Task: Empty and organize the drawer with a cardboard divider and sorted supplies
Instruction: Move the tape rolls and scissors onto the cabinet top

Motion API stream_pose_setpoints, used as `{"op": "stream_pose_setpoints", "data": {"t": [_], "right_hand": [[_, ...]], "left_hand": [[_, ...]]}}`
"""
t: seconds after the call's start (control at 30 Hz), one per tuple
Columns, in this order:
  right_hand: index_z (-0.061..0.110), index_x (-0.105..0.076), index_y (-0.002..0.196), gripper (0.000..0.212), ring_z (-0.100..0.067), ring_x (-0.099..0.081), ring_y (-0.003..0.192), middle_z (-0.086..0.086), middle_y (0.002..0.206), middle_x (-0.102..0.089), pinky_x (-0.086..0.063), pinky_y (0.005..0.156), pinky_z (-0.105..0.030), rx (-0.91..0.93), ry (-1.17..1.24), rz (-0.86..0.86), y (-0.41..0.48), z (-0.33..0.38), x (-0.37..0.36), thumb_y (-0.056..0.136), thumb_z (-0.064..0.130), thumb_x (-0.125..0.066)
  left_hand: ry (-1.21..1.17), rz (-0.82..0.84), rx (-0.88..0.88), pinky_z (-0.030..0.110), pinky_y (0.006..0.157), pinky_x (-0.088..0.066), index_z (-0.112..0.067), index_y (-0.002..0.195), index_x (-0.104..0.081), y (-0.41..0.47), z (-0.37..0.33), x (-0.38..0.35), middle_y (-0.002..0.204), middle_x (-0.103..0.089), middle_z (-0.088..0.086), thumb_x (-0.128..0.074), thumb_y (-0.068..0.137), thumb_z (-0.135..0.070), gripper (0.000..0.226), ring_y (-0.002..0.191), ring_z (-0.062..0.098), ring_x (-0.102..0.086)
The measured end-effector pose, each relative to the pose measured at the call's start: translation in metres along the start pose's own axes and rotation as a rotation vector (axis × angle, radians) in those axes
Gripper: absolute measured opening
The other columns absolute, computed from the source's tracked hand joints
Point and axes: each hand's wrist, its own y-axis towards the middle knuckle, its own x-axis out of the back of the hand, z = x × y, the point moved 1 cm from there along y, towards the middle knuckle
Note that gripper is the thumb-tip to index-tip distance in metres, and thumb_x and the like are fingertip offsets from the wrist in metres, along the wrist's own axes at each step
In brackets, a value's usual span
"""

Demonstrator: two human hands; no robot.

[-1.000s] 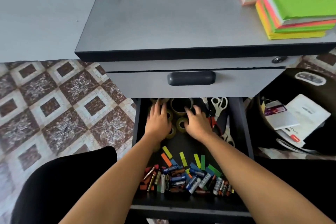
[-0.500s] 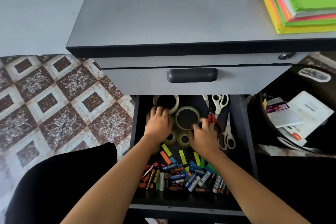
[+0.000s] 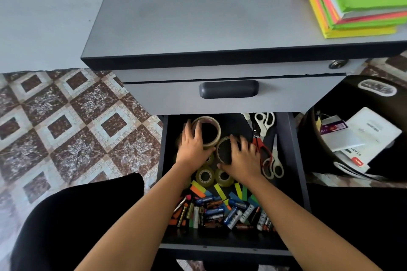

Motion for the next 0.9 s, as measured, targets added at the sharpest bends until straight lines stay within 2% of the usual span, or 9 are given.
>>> {"op": "stream_pose_setpoints", "data": {"t": [0.13, 0.3, 0.57, 0.73, 0.9], "right_hand": [[0.018, -0.008, 0.150, 0.096, -0.032, -0.022, 0.136, -0.008, 0.152, -0.014, -0.026, 0.107, -0.045, -0.059, 0.008, 0.002, 0.008, 0.003, 0.003, 0.080, 0.058, -0.060], [0.013, -0.009, 0.150, 0.097, -0.036, -0.023, 0.133, -0.011, 0.150, -0.015, -0.028, 0.107, -0.043, -0.051, 0.038, 0.006, 0.008, 0.007, 0.004, 0.079, 0.052, -0.063], [0.018, -0.015, 0.149, 0.090, -0.034, -0.025, 0.133, -0.008, 0.150, -0.018, -0.029, 0.107, -0.042, -0.026, 0.132, -0.097, -0.022, -0.006, 0.016, 0.079, 0.060, -0.054], [0.020, -0.013, 0.149, 0.089, -0.028, -0.017, 0.138, -0.005, 0.153, -0.014, -0.030, 0.111, -0.040, 0.006, 0.234, -0.133, -0.059, -0.016, 0.037, 0.080, 0.056, -0.056], [0.022, -0.016, 0.149, 0.082, -0.018, -0.019, 0.136, 0.001, 0.147, -0.020, -0.031, 0.110, -0.031, 0.129, 0.353, -0.237, -0.100, -0.009, 0.081, 0.083, 0.050, -0.058]], "left_hand": [[-0.069, 0.073, 0.097, 0.041, 0.116, -0.015, -0.018, 0.149, 0.013, 0.012, -0.005, 0.001, 0.157, 0.008, 0.015, -0.067, 0.080, -0.048, 0.110, 0.145, 0.030, 0.004], [-0.062, 0.057, 0.137, 0.039, 0.115, -0.017, -0.015, 0.150, 0.008, 0.018, -0.004, 0.000, 0.157, 0.001, 0.014, -0.067, 0.079, -0.049, 0.109, 0.145, 0.030, -0.005], [-0.057, -0.094, -0.007, 0.036, 0.115, -0.021, -0.016, 0.150, -0.009, -0.003, -0.008, 0.011, 0.154, -0.015, 0.005, -0.068, 0.071, -0.059, 0.108, 0.142, 0.023, -0.016], [-0.049, -0.106, -0.121, 0.033, 0.115, -0.020, -0.020, 0.150, -0.011, -0.040, -0.014, 0.026, 0.151, -0.018, -0.001, -0.067, 0.071, -0.062, 0.106, 0.140, 0.018, -0.017], [-0.071, -0.149, -0.186, 0.028, 0.111, -0.023, -0.025, 0.149, -0.015, -0.081, -0.019, 0.062, 0.146, -0.021, -0.008, -0.066, 0.065, -0.070, 0.108, 0.136, 0.013, -0.022]]}}
